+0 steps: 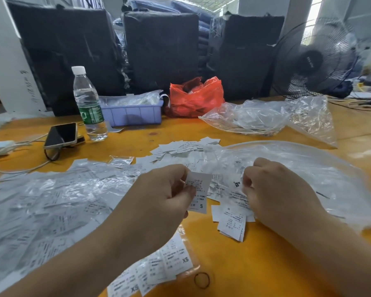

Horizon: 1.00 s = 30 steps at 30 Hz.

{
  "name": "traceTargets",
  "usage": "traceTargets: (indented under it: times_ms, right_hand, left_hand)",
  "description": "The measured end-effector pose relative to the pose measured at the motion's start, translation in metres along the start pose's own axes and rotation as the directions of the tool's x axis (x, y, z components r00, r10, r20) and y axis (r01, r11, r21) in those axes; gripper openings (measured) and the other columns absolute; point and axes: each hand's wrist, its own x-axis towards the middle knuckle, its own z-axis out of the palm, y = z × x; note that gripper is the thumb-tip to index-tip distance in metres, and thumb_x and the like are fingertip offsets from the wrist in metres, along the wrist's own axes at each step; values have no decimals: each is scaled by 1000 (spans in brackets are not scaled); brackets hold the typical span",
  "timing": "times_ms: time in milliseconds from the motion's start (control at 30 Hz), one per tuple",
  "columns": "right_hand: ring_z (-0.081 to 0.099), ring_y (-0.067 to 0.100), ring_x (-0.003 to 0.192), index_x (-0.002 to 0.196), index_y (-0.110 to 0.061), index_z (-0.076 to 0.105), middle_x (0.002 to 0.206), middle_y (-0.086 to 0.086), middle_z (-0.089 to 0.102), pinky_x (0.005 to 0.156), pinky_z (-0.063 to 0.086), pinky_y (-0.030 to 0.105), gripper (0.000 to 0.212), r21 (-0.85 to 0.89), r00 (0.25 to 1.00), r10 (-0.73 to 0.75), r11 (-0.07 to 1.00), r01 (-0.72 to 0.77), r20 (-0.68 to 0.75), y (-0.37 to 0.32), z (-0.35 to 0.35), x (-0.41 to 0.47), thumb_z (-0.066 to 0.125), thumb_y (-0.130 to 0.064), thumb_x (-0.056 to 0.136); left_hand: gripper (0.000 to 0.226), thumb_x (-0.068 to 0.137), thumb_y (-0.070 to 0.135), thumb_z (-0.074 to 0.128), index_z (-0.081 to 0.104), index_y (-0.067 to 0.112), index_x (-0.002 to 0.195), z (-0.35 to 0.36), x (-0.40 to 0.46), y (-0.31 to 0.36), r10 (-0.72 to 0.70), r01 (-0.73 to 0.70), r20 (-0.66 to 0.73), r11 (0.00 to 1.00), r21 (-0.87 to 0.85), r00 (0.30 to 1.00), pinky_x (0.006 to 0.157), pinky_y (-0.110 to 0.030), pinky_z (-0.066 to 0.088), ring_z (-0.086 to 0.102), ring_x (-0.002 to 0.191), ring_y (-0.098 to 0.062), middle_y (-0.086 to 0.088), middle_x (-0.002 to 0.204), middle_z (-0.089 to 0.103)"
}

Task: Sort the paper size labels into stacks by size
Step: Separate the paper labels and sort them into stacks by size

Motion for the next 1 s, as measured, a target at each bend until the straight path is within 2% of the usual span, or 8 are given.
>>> traceTargets:
  times_ms: [167, 233, 333, 467, 633, 800, 867, 1000]
  right_hand:
    - [49, 16, 77, 83, -22, 63, 83, -7, 53, 60, 40, 25, 12, 121, 996, -23, 992, 33, -88, 1, -9, -6, 66, -31, 90]
    - [53, 18, 77, 89, -19, 66, 83, -5, 59, 62, 47, 30, 4, 139, 992, -35, 989, 51, -118, 3, -11, -8, 63, -22, 92]
    - [62, 24, 71, 98, -15, 70, 80, 1, 68, 59, 54, 38, 20, 152, 983, -48, 985, 75, -175, 9, -12, -13, 63, 0, 85]
    - [69, 22, 62, 97, -10, 73, 74, 2, 72, 54, 57, 39, 20, 312, 908, -40, 932, 184, -416, 17, -15, -19, 73, 2, 82]
    - [66, 10, 62, 92, -28, 67, 73, -7, 71, 61, 57, 28, 23, 841, 954, 141, 518, 157, -266, 2, -33, -17, 80, -16, 76]
    - [62, 20, 55, 102, -15, 65, 73, 11, 71, 54, 53, 27, 42, 1000, 1000, -5, 2, -28, 28, -28, -44, 3, 77, -18, 62]
    - [62, 23, 55, 105, -12, 63, 77, 15, 72, 52, 54, 27, 45, 990, 990, -91, -80, -115, 108, -48, -42, 15, 75, -13, 61]
    - [64, 24, 56, 106, -13, 63, 83, 11, 74, 54, 56, 28, 41, 982, 966, -197, -52, -181, 168, -88, -32, 38, 74, -6, 67]
  left_hand:
    - [21, 99, 27, 52, 63, 29, 81, 8, 5, 14, 16, -16, 15, 1000, -11, 1000, 46, -11, 41, 62, 61, 2, 26, 75, 68]
    - [22, 99, 27, 52, 63, 29, 80, 14, 8, 19, 22, -22, 29, 1000, -20, 999, 45, -13, 40, 61, 58, 1, 23, 75, 69]
    - [21, 99, 26, 52, 63, 27, 81, 23, 11, 26, 41, -40, 45, 999, -17, 998, 47, -24, 43, 60, 55, -5, 22, 75, 70]
    - [19, 98, 23, 53, 61, 35, 87, 26, 14, 29, 52, -50, 49, 998, -43, 997, 49, -22, 47, 63, 61, -1, 20, 75, 71]
    - [34, 97, 18, 55, 47, 50, 103, 14, 16, 29, 9, -7, 6, 988, -157, 1000, 49, -24, 53, 65, 58, -5, 12, 71, 72]
    - [35, 96, 11, 54, 64, 43, 86, -12, 10, 17, -12, 2, -70, 991, -137, 997, 50, -39, 52, 64, 54, -11, 4, 71, 70]
    - [31, 93, 11, 55, 69, 34, 79, -24, 6, 7, -39, 18, -113, 983, -182, 993, 47, -30, 50, 64, 54, -10, 7, 69, 69]
    - [24, 77, 29, 49, 73, 30, 78, -50, -5, -18, -122, 67, -157, 947, -315, 980, 48, -22, 49, 65, 60, -9, 7, 70, 69]
